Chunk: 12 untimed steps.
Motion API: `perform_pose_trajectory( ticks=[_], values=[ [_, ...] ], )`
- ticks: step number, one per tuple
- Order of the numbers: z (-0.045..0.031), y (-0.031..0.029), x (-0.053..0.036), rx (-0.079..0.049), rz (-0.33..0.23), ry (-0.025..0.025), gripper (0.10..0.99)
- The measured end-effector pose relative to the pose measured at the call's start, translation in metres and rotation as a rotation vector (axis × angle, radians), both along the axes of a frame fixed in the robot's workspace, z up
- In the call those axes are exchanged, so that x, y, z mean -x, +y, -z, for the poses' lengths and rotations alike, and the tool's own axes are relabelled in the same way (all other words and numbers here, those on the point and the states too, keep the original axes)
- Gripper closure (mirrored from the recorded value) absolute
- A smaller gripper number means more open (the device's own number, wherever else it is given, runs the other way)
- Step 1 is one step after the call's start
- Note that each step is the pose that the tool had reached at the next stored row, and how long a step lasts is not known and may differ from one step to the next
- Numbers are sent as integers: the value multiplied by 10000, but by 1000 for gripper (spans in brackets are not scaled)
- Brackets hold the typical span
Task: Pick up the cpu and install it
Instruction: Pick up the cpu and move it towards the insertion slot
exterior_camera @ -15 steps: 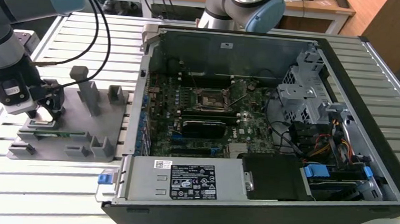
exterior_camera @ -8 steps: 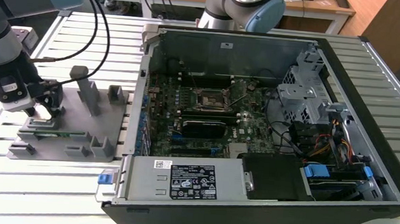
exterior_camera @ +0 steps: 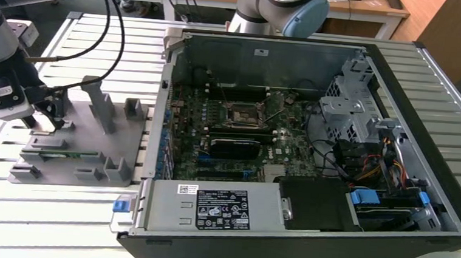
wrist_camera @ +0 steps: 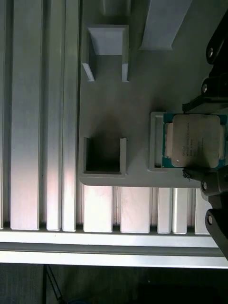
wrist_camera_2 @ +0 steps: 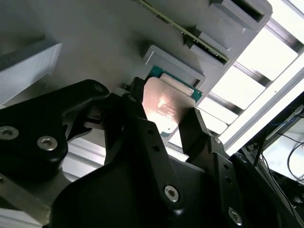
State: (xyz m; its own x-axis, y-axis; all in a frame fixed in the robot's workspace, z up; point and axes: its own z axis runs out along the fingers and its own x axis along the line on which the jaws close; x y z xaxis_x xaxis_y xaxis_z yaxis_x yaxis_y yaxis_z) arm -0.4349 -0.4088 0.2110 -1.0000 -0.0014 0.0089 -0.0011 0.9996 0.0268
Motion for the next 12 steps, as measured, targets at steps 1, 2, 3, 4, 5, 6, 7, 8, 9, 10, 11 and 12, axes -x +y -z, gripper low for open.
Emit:
perform_pose_trajectory(
  ticks=[1,2,3,4,5,6,7,8,9,10,11,12],
  values=[
    [0,0,0,0,0,-1,545],
    [-1,0,0,0,0,-1,545],
    [-2,0,1,1,0,1,545],
    [-7,0,1,2,1,4,545],
    [-16,0,1,4,0,7,545],
    [-27,0,1,3,1,5,545],
    [-41,0,1,1,1,2,545],
    [-56,0,1,2,1,3,545],
    [-70,0,1,2,1,3,545],
    [-86,0,1,1,1,2,545],
    [-101,0,0,1,0,2,545],
    [-118,0,1,1,0,2,545]
  ],
)
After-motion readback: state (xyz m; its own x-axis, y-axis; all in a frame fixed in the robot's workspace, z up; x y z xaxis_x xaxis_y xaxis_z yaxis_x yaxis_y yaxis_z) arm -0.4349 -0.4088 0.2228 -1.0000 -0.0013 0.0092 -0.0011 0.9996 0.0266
